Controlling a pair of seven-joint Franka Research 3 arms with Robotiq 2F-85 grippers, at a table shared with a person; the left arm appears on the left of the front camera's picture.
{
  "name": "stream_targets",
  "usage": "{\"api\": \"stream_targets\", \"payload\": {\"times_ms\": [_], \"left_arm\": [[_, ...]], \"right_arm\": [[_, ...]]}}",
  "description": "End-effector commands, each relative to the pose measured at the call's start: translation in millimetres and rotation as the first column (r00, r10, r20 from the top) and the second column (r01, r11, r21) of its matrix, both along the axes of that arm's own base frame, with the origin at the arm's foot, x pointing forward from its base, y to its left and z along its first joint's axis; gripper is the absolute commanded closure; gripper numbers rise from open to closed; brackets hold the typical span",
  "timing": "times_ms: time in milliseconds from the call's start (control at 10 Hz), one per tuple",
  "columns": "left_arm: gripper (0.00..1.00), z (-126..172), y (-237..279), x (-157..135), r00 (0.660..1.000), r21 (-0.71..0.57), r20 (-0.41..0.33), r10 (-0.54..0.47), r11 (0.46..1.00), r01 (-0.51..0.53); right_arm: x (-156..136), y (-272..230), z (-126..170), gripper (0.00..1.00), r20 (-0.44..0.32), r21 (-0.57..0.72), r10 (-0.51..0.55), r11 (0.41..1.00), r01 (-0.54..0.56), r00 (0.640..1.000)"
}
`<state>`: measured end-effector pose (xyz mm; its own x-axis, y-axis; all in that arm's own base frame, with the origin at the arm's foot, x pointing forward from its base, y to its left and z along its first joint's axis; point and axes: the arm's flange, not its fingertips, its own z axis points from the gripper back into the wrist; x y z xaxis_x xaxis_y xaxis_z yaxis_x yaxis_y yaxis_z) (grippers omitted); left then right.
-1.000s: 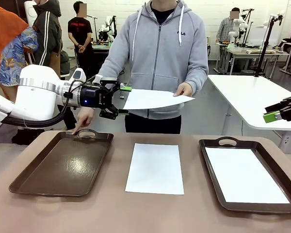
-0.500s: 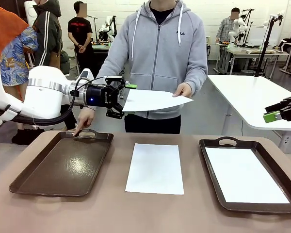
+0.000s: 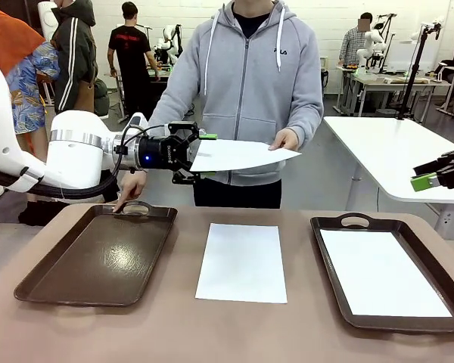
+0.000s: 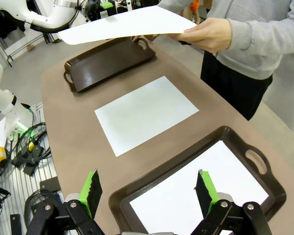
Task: Sort the A4 documents.
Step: Receive the A4 Paper.
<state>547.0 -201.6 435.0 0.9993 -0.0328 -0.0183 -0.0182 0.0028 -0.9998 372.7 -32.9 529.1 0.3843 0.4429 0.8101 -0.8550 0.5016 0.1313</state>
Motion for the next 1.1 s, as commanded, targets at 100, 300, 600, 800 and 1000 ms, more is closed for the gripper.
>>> {"api": "stream_targets", "payload": {"times_ms": [100,300,600,800,1000], "left_arm": [[0.25,3.6,3.5,4.7,0.999,0.014,0.030,0.027,1.000,-0.027],[0.45,6.6,6.5,3.8,0.997,0.071,0.060,0.057,0.996,-0.062],[0.98,6.8,6.2,3.3,0.995,0.093,0.071,0.068,0.993,-0.074],[1.00,5.3,6.5,4.5,0.995,0.096,0.072,0.069,0.992,-0.076],[1.00,2.6,6.0,6.3,0.995,0.095,0.067,0.070,0.993,-0.076]], "right_arm": [[0.1,-0.1,-0.5,0.00,-0.001,0.002,0.001,1.000,-0.001,1.000],[0.1,-0.1,-0.5,0.00,-0.001,0.002,0.001,1.000,-0.001,1.000],[0.1,-0.1,-0.5,0.00,-0.001,0.002,0.001,1.000,-0.001,1.000],[0.1,-0.1,-0.5,0.00,-0.001,0.002,0.001,1.000,-0.001,1.000],[0.1,-0.1,-0.5,0.00,-0.001,0.002,0.001,1.000,-0.001,1.000]]}}
